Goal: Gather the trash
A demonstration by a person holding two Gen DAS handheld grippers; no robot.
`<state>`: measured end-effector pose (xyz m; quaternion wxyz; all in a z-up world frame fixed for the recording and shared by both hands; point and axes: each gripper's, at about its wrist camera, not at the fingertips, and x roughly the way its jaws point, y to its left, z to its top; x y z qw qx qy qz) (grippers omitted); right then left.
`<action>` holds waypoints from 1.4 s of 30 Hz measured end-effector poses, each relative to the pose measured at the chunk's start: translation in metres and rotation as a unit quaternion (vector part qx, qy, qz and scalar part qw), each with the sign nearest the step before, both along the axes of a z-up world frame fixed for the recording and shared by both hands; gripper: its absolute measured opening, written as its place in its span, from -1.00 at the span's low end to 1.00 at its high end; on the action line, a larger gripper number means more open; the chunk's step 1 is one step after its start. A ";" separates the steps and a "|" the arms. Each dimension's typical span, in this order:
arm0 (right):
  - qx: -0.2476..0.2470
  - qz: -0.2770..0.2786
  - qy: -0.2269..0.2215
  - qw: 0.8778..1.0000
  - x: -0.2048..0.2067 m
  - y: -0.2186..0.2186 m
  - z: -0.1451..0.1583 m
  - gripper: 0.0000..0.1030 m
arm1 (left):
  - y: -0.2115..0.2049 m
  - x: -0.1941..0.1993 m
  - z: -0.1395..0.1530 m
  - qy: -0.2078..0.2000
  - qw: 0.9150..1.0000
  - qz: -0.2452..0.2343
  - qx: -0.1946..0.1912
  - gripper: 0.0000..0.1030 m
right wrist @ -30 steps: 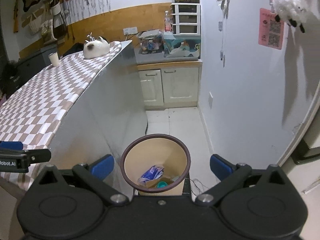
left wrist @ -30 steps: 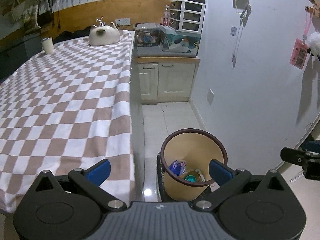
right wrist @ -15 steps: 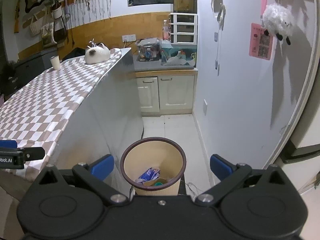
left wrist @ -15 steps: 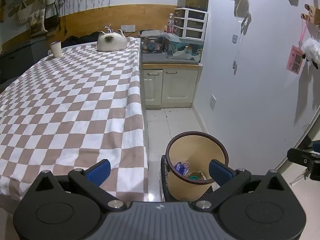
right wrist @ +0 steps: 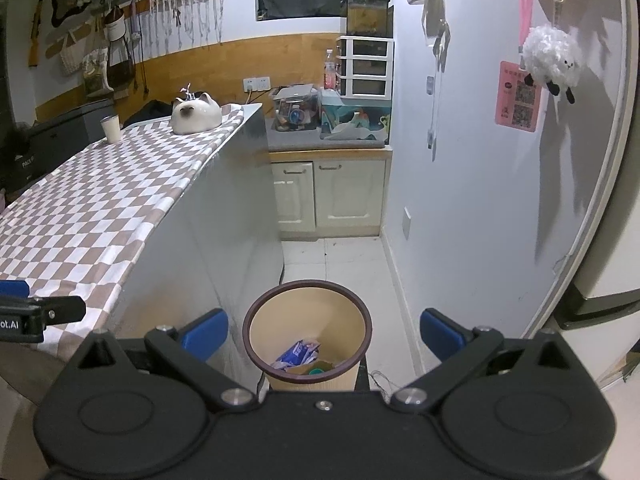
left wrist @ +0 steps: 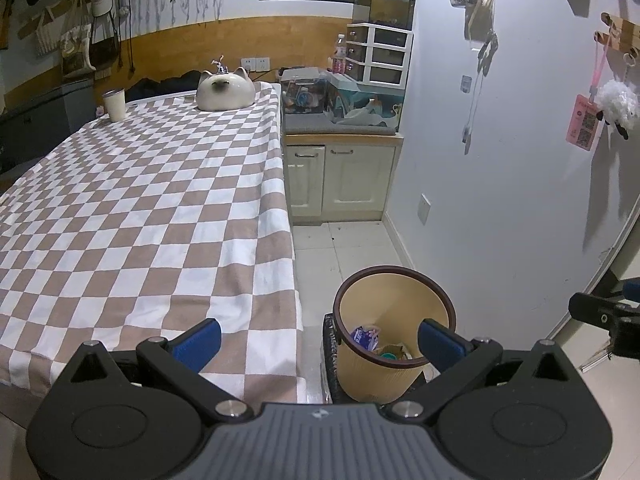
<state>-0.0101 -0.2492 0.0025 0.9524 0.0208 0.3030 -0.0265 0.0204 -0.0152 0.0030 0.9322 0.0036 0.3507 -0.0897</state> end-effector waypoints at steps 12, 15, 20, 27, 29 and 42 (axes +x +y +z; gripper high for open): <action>-0.004 -0.001 -0.002 1.000 -0.004 0.000 0.005 1.00 | 0.002 -0.003 0.001 -0.003 1.000 -0.001 0.000 1.00; -0.004 0.000 -0.001 1.000 -0.003 -0.001 0.005 1.00 | 0.001 -0.003 0.002 -0.003 1.000 -0.001 -0.001 1.00; -0.004 0.000 -0.003 1.000 -0.004 0.001 0.005 1.00 | 0.001 -0.003 0.003 -0.004 1.000 -0.001 -0.002 1.00; -0.004 0.000 -0.003 1.000 -0.004 0.000 0.006 1.00 | 0.000 -0.004 0.003 -0.004 1.000 -0.003 -0.003 1.00; -0.005 0.000 -0.004 1.000 -0.004 0.000 0.006 1.00 | 0.000 -0.004 0.004 -0.004 1.000 -0.003 -0.003 1.00; -0.006 0.000 -0.004 1.000 -0.004 0.001 0.006 1.00 | 0.001 -0.004 0.003 -0.005 1.000 -0.003 -0.003 1.00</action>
